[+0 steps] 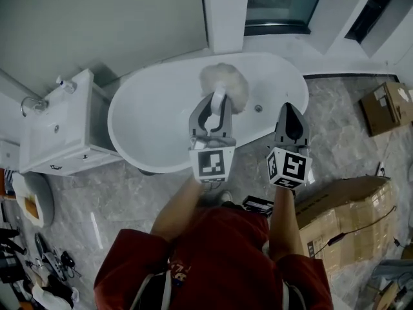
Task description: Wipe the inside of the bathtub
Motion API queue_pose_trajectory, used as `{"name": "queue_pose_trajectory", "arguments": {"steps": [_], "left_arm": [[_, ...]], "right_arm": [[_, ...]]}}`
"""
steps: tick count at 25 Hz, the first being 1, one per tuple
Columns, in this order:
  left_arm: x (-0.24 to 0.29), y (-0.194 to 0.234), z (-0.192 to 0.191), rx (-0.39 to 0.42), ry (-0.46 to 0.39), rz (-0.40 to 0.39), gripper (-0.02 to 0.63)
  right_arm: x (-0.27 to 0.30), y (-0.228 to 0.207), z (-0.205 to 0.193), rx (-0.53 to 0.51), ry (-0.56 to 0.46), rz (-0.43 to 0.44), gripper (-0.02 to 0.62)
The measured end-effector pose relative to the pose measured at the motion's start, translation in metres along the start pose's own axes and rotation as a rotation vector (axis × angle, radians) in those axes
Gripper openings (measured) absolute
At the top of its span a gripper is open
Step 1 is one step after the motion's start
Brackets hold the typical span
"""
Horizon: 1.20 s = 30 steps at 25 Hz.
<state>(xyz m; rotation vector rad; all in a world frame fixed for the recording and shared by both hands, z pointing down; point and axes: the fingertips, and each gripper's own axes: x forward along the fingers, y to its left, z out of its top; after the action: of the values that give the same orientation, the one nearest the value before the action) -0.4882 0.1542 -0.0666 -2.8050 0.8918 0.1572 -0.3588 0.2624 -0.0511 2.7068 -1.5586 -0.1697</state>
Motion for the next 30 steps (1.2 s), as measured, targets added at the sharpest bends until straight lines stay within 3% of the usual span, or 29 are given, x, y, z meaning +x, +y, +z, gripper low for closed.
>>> {"name": "queue_pose_trajectory", "arguments": {"steps": [9, 13, 17, 30], "left_arm": [[0.036, -0.085, 0.007, -0.02, -0.017, -0.114, 0.098], [0.057, -0.118, 0.001, -0.006, -0.022, -0.152, 0.098], [0.091, -0.132, -0.016, -0.007, -0.007, -0.175, 0.098], [0.232, -0.172, -0.055, -0.056, 0.036, -0.143, 0.098]], "right_arm": [[-0.027, -0.079, -0.014, 0.015, 0.021, -0.09, 0.011], [-0.025, -0.115, -0.021, 0.041, -0.019, -0.106, 0.011], [0.001, -0.131, -0.034, -0.001, -0.021, -0.101, 0.011], [0.123, -0.225, -0.062, -0.028, 0.018, -0.081, 0.011]]}}
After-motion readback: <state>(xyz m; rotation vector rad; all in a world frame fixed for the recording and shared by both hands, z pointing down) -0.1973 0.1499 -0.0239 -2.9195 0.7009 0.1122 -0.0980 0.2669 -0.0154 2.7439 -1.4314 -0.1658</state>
